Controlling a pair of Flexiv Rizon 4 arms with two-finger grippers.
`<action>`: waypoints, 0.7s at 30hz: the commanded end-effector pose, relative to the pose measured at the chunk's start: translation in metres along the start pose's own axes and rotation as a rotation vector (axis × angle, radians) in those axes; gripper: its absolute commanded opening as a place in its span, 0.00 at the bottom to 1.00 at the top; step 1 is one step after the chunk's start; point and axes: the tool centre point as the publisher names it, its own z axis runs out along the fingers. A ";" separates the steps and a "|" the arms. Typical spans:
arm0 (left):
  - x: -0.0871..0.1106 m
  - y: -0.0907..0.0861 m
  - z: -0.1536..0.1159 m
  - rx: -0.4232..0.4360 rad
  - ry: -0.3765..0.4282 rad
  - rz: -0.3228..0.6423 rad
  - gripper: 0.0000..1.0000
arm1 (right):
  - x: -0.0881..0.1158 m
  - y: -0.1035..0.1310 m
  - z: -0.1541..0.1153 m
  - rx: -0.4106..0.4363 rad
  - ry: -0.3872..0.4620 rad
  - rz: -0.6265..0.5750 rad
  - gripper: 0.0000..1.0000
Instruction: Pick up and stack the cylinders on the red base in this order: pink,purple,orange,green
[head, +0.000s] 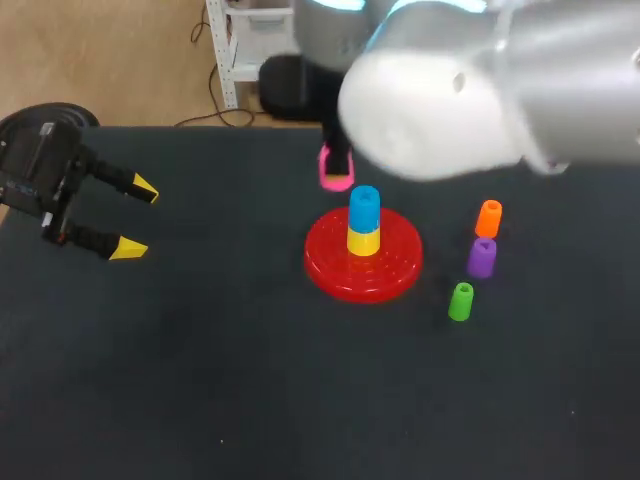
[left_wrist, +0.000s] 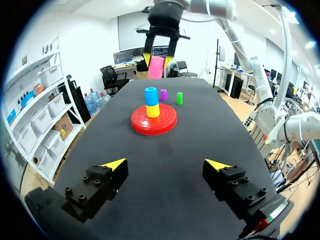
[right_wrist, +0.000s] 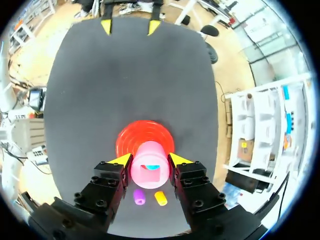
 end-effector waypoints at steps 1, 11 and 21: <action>0.001 -0.001 0.000 -0.004 -0.003 0.003 1.00 | 0.012 -0.014 -0.002 -0.061 -0.023 0.015 0.00; 0.001 -0.001 0.000 -0.004 -0.003 0.003 1.00 | 0.026 -0.019 0.029 -0.117 0.026 0.062 0.00; 0.001 -0.001 0.000 -0.004 -0.003 0.003 1.00 | 0.032 -0.020 0.045 -0.132 0.024 0.084 0.00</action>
